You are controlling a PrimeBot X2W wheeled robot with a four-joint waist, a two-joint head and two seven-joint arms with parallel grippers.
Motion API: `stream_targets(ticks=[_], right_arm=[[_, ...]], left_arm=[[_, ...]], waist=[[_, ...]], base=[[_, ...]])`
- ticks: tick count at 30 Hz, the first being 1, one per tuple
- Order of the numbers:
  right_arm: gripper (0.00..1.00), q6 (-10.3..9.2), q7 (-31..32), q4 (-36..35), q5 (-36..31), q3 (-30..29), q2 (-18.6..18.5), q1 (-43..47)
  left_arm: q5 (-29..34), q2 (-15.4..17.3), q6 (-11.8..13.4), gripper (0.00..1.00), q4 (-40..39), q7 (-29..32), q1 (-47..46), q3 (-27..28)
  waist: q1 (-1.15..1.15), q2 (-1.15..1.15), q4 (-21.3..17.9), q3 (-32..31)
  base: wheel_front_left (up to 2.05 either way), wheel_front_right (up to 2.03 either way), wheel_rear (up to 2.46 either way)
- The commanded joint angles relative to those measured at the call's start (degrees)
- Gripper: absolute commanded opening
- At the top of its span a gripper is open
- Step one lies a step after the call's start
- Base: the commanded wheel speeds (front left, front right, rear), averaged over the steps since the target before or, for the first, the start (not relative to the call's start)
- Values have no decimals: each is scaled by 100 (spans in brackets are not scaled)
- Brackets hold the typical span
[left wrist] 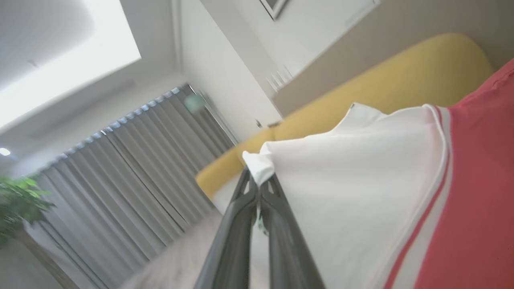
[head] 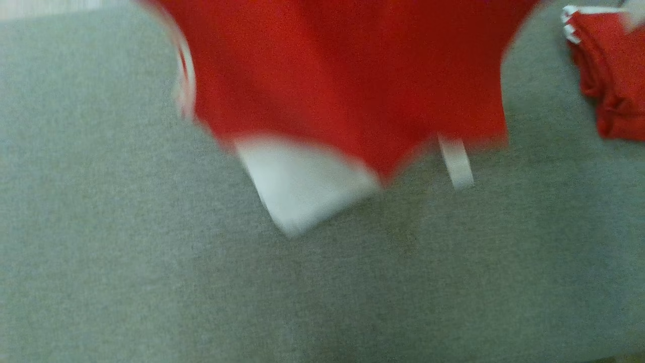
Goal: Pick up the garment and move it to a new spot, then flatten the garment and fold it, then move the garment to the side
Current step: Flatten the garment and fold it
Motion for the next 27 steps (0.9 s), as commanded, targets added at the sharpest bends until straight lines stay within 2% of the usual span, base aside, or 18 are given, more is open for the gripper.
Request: stream_targets(ticks=[1,5,8,10,14,15,17,22,27], right_arm=[[0,-5,-33,-54,-73,-114,-118,-346],[0,-5,-302,324,-538,-411,-52,-1457],[0,-5,-517,614,-980,-472,5,-1808],[0,-5,-620,788,-1128,-459,104,-1761],[0,-5,-738,1141,-1218,-296,285,-1281],[0,-5,-824,1288,-1175,-252,379,-982],[0,-5,-916,1400,-1129,-206,440,-669],[0,-5,-1195,1611,-1105,-131,455,239],[0,-5,-1391,1568,-968,-221,458,1346]], left_arm=[[172,145,145,0,-68,-22,-537,463],[825,19,425,0,-469,-26,-1121,1282],[1075,-81,342,0,-727,-27,-986,1762],[1194,-109,189,0,-931,-27,-626,1956],[1399,-33,-30,0,-1354,-27,475,2117],[1448,31,-72,0,-1625,-27,1103,2222],[1544,105,-88,0,-1946,-27,1737,2344],[1707,213,67,0,-2688,-28,3552,2775],[1747,301,214,0,-3008,-28,5402,3123]], waist=[[2,0,80,176],[2,0,222,484],[2,0,314,551],[2,0,358,559],[2,0,388,544],[2,0,387,555],[2,0,378,560],[2,0,307,348],[2,0,242,-134]], base=[[0,0,0],[0,0,0],[0,0,0],[0,0,0],[0,0,0],[0,0,0],[0,0,0],[0,0,0],[0,0,0]])
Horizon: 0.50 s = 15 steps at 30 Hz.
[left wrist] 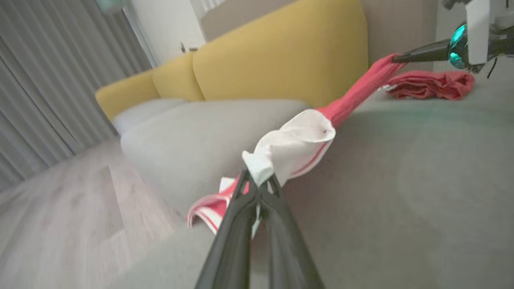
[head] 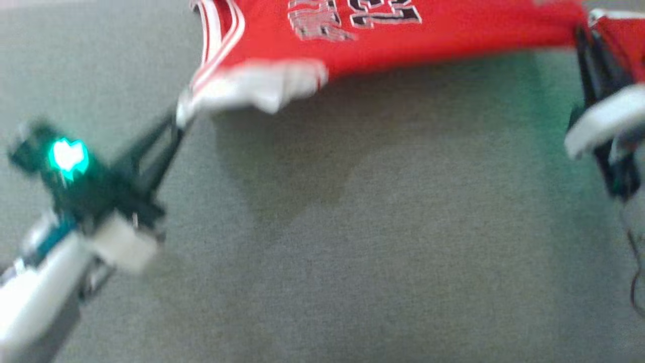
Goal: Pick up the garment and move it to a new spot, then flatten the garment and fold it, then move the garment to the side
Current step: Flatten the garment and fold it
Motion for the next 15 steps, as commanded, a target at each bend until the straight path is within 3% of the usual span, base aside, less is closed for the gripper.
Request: stream_targets(ticks=[1,9,15], right_arm=[[0,-5,-102,-184,38,-64,-88,287],[0,-5,-253,-789,-168,-566,68,2141],[0,-5,-212,-1182,-394,-955,141,3083]], left_arm=[[18,307,43,0,-203,-15,87,442],[48,58,131,0,-616,-15,2190,949],[187,-105,94,0,-752,-15,3133,1035]], waist=[[1,0,-45,-318],[1,0,-160,-1017],[1,0,-132,-1354]], base=[[0,0,0],[0,0,0],[0,0,0]])
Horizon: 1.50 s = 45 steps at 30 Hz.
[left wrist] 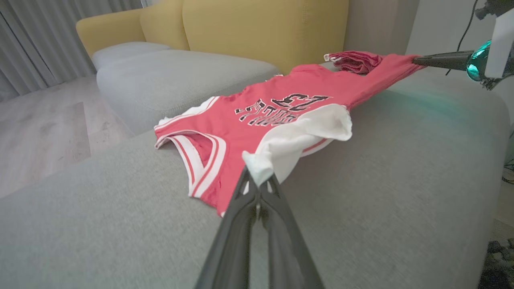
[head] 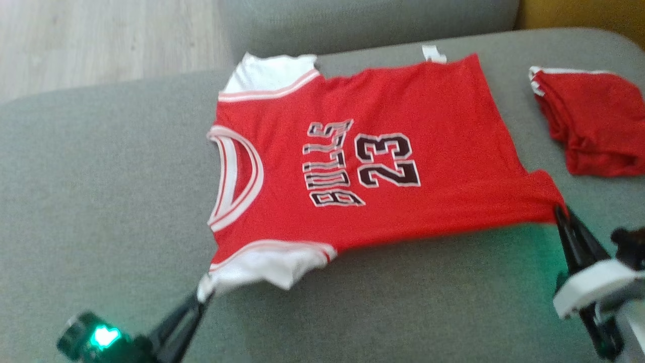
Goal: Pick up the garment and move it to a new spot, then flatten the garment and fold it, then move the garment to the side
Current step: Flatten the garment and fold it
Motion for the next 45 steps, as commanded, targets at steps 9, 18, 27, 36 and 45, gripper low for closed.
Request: stream_targets(ticks=[9,18,27,36,45], right_arm=[[0,-5,477,-942,-452,-799,117,816],[0,-5,1070,-1338,-972,-1351,613,380],[0,-5,1512,-1015,-1325,-1196,668,-773],[100,-5,1390,-545,-1584,-1200,669,-1414],[100,-5,838,-462,-1653,-1389,906,-1152]], left_arm=[[223,-40,-184,0,-217,-29,255,454],[436,-383,-438,0,151,-29,-1214,507],[-56,-296,-488,0,1240,-29,-3055,-401],[-177,-436,-489,100,1641,-29,-4086,-636],[-7,-864,-304,100,1513,-29,-3164,374]], waist=[[2,-1,223,-288],[2,-1,307,244],[2,-1,157,846],[2,-1,127,1212],[2,-1,141,1084]], base=[[0,0,0],[0,0,0],[0,0,0],[0,0,0],[0,0,0]])
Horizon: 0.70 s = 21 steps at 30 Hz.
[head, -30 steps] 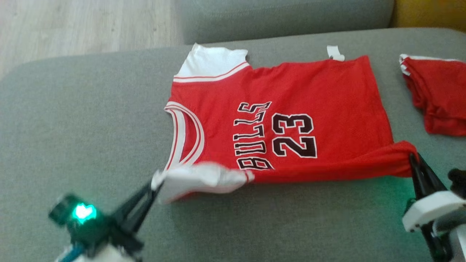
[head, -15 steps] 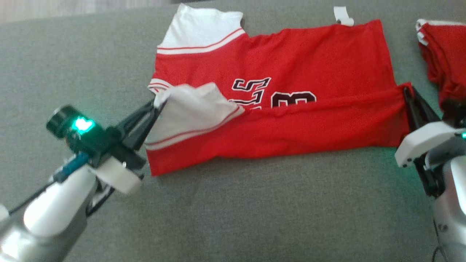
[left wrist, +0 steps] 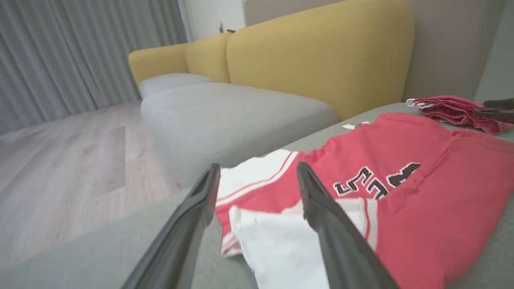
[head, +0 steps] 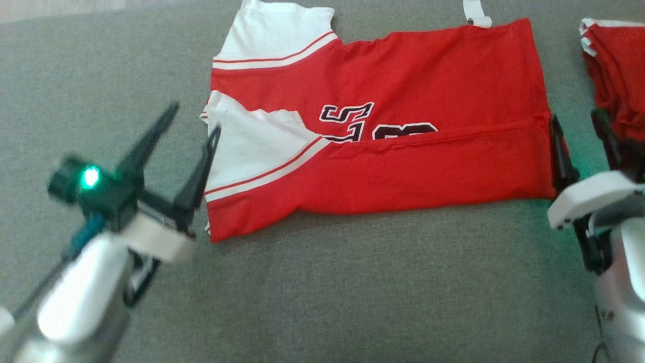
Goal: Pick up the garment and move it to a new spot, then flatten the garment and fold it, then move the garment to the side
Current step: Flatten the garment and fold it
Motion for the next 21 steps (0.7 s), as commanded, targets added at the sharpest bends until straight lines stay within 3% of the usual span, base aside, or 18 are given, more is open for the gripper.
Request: stream_targets(ticks=[1,10,20,21], right_arm=[[100,-5,-66,-143,-40,55,0,139],[100,-5,-193,-90,0,-100,161,568],[100,-5,-119,47,32,-29,152,556],[100,-5,-75,103,66,7,151,541]], left_arm=[[19,114,53,100,-172,-28,49,321],[-28,-747,206,100,26,-28,1612,933],[79,-1091,126,100,1415,199,1499,633],[78,-1120,56,72,1592,217,1430,535]], waist=[[0,0,20,-41],[0,0,47,-281],[0,0,39,-353],[0,0,41,-368]], base=[[0,0,0],[0,0,0],[0,0,0],[0,0,0]])
